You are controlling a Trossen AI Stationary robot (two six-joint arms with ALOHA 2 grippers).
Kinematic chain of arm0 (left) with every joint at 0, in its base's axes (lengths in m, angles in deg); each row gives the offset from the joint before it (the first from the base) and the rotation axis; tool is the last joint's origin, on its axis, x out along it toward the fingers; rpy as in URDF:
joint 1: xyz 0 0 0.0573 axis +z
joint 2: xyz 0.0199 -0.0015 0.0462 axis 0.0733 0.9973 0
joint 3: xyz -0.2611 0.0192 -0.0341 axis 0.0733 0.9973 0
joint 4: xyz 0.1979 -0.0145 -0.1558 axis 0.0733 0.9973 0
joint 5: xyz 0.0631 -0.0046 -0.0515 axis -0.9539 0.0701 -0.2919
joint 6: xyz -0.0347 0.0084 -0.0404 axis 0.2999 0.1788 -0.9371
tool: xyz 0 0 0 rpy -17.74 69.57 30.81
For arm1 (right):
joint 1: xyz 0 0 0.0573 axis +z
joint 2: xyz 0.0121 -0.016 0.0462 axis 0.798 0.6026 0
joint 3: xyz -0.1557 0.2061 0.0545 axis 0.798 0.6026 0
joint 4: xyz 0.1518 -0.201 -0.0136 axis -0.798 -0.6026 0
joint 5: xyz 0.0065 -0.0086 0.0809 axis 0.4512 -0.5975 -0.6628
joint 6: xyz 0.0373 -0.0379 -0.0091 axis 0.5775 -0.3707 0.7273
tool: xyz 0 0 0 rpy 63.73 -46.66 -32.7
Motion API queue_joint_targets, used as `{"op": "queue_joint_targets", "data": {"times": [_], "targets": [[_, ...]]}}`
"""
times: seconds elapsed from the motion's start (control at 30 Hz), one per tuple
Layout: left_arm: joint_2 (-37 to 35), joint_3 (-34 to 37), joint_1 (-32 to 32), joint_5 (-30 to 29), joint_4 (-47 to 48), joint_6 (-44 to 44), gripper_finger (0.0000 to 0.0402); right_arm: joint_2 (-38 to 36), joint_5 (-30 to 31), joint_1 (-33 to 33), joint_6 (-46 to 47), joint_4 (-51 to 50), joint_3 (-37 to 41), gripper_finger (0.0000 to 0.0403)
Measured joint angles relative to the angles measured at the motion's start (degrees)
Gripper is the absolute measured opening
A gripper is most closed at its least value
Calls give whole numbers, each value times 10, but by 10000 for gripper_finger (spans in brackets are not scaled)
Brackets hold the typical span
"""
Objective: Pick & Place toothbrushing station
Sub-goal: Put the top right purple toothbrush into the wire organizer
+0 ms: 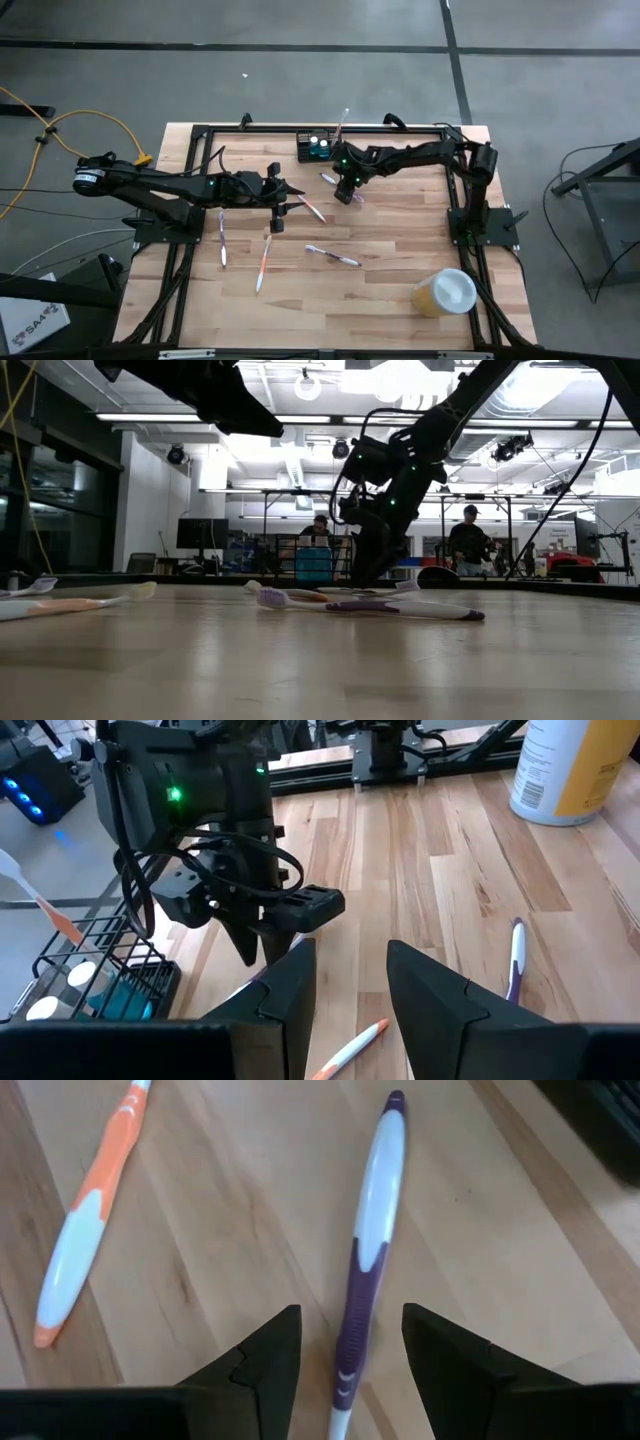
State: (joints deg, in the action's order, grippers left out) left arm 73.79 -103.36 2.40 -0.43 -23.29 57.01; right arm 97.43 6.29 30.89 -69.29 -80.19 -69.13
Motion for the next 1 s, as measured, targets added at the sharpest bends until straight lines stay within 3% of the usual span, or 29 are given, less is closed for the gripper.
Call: {"op": "queue_joint_targets", "data": {"times": [0.57,1.0], "targets": [[0,0,-11,3,0,0,120,36,-4,2,14,15,-1,165],[0,0,-14,2,0,0,120,38,27,9,3,7,-1,86]]}}
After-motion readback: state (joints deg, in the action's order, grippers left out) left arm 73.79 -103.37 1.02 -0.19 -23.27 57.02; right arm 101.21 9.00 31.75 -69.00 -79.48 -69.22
